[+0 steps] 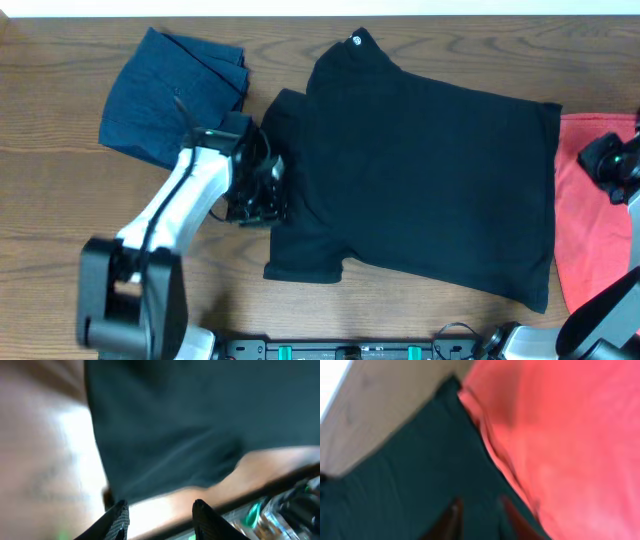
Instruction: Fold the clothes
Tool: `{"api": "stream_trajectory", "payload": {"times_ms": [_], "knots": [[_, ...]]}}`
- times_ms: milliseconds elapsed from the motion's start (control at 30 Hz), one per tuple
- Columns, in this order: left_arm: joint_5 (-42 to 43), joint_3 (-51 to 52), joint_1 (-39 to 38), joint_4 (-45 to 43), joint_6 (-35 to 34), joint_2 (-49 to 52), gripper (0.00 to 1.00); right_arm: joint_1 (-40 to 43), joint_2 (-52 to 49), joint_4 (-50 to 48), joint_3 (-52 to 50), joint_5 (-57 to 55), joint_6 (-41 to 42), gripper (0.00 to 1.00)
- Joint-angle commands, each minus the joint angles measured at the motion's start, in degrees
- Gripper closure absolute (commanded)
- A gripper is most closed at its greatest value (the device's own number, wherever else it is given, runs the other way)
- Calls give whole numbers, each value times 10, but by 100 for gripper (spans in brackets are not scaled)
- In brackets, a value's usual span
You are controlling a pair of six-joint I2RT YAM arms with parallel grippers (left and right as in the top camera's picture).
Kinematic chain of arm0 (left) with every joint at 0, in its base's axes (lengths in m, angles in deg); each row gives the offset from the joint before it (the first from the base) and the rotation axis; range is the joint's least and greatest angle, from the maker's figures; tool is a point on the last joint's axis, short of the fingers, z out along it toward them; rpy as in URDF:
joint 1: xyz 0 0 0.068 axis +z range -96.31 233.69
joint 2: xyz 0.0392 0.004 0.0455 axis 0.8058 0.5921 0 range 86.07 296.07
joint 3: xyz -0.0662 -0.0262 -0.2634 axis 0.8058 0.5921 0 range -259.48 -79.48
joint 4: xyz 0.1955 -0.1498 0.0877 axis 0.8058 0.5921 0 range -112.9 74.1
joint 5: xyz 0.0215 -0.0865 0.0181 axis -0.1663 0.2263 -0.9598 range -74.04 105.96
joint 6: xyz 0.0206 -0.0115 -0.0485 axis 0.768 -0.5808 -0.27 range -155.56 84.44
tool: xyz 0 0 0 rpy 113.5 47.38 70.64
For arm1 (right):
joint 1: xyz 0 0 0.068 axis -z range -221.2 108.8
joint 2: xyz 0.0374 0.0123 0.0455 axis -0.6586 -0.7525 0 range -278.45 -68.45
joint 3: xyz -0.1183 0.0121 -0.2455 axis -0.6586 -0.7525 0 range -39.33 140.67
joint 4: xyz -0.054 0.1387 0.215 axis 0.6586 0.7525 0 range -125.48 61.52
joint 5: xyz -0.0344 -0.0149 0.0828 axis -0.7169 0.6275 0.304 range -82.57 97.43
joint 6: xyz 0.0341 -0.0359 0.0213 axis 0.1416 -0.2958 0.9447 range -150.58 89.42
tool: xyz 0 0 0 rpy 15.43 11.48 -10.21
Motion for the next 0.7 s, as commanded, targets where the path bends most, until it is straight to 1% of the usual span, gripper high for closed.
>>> {"api": "stream_trajectory", "payload": {"times_ms": [0,67,100,267,467,533,667], "knots": [[5,-10,3,-40,1,-28,57,-7,-38,-18,-2,-32,16,88],[5,-10,3,-65,-1,-32,57,-6,-67,-29,-2,-54,32,97],[5,-10,3,-72,-2,-32,57,-5,-84,-37,-2,-54,38,99],[5,-10,3,-77,-2,-30,57,-5,-149,-68,-2,-30,49,99],[5,-10,3,-77,-2,-30,57,-5,-200,-98,-2,-42,54,99],[5,-10,3,-77,-2,-30,57,-4,-215,-90,-2,-88,68,99],[5,-10,3,-75,-14,-30,57,3,-232,-72,-2,-212,67,99]]}}
